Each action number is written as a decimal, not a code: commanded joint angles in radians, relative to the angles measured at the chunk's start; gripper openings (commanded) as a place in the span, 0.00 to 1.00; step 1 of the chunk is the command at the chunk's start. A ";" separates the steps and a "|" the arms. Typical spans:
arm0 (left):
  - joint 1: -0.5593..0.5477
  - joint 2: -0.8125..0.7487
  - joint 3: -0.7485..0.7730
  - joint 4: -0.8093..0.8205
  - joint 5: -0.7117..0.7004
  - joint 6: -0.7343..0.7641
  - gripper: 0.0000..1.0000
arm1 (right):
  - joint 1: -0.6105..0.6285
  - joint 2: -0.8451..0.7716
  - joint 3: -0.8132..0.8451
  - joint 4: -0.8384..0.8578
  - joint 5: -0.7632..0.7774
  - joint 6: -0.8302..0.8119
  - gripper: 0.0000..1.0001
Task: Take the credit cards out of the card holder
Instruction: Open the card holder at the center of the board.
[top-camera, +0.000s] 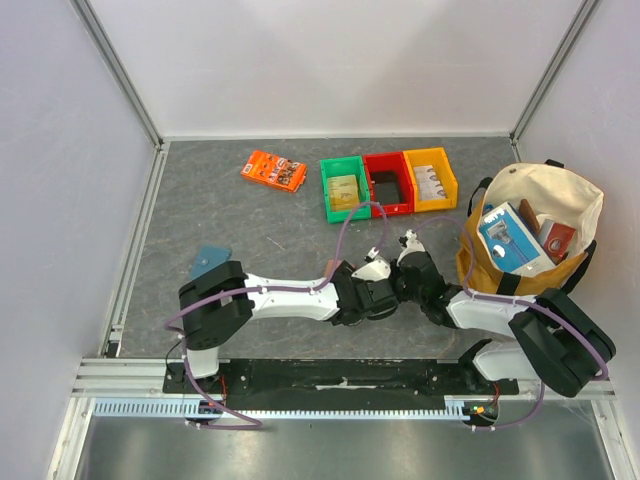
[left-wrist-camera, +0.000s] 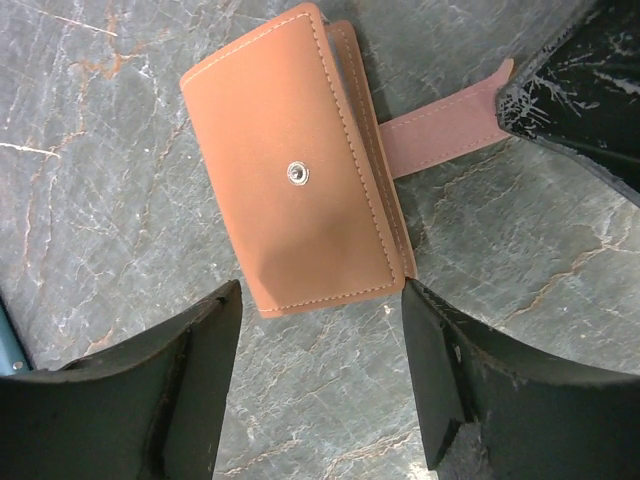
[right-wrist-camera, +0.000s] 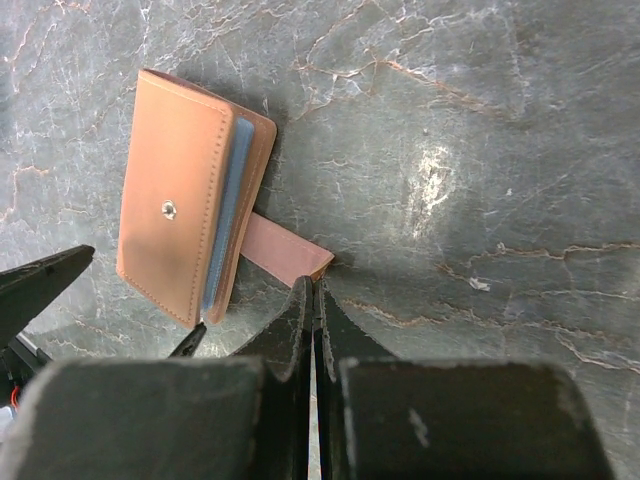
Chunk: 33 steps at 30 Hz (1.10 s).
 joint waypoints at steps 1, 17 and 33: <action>0.006 -0.081 0.016 0.011 -0.079 -0.041 0.70 | -0.002 0.012 -0.009 0.027 -0.023 0.000 0.00; 0.140 -0.196 -0.093 0.029 -0.080 -0.104 0.47 | -0.002 0.036 0.003 0.023 -0.055 -0.022 0.00; 0.390 -0.467 -0.522 0.416 0.359 -0.258 0.20 | -0.004 0.052 0.140 -0.178 -0.094 -0.167 0.07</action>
